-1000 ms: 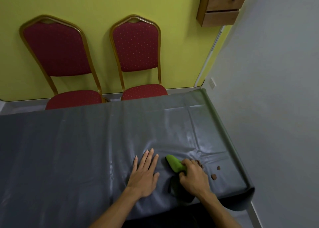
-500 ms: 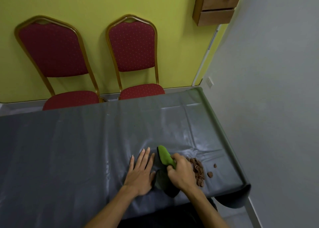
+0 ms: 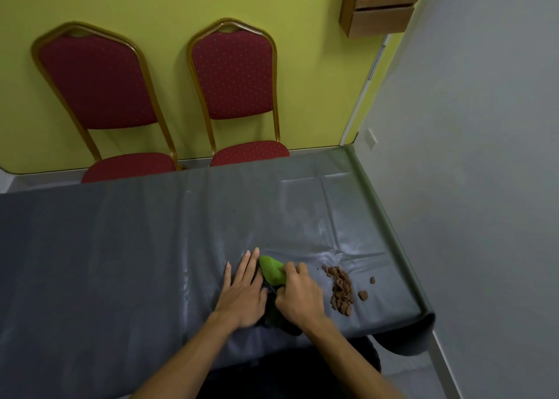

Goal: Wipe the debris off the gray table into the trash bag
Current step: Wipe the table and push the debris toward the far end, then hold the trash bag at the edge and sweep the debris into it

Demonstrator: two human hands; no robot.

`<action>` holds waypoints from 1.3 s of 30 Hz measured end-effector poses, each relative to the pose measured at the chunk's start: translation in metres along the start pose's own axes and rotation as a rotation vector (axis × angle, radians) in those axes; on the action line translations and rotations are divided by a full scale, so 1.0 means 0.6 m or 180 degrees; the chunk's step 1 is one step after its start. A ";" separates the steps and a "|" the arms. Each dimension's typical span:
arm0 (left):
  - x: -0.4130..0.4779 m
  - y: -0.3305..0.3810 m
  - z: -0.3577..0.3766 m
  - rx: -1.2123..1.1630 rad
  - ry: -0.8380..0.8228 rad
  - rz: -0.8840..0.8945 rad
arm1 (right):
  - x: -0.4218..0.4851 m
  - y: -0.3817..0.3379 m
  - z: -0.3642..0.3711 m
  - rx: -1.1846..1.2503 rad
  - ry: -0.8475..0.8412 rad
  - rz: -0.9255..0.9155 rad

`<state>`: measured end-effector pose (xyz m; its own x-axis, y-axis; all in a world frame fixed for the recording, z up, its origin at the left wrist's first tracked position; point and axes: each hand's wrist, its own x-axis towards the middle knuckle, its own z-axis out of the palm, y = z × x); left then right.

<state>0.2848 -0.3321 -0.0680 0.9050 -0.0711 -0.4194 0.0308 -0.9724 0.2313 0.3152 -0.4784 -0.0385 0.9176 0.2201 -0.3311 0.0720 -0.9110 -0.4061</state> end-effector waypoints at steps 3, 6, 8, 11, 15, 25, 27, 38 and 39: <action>-0.006 0.003 -0.001 -0.0066 -0.0057 -0.0033 | -0.009 0.001 0.007 -0.0015 -0.0019 0.0012; -0.009 0.015 0.001 -0.0201 -0.0093 -0.0130 | -0.019 0.007 0.011 -0.0003 -0.0077 0.0013; -0.010 0.014 -0.002 -0.0229 -0.0136 -0.0154 | -0.026 0.003 0.010 0.0085 -0.0108 0.0032; -0.010 0.006 -0.007 -0.0182 -0.0129 -0.0061 | -0.048 -0.001 0.012 0.0156 -0.0104 0.0032; -0.023 -0.008 -0.012 -0.0161 -0.0118 0.0194 | -0.079 -0.002 0.013 0.0293 0.0019 0.0059; -0.111 0.002 0.016 -0.0831 0.0403 0.0166 | -0.194 0.000 0.028 0.1206 0.0744 0.0708; -0.139 0.025 0.019 -0.1107 0.0733 0.0328 | -0.224 0.009 0.044 0.1320 0.0934 0.0917; -0.194 0.148 0.040 -0.1141 0.0517 0.2077 | -0.336 0.082 0.081 0.1855 0.1257 0.1663; -0.196 0.159 0.048 -0.1090 0.0463 0.2162 | -0.347 0.094 0.080 0.1883 0.1274 0.1727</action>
<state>0.1691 -0.4230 -0.0217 0.8182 -0.5744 0.0256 -0.4430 -0.6013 0.6650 0.1098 -0.5589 -0.0333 0.8424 -0.4274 -0.3282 -0.5230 -0.5013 -0.6893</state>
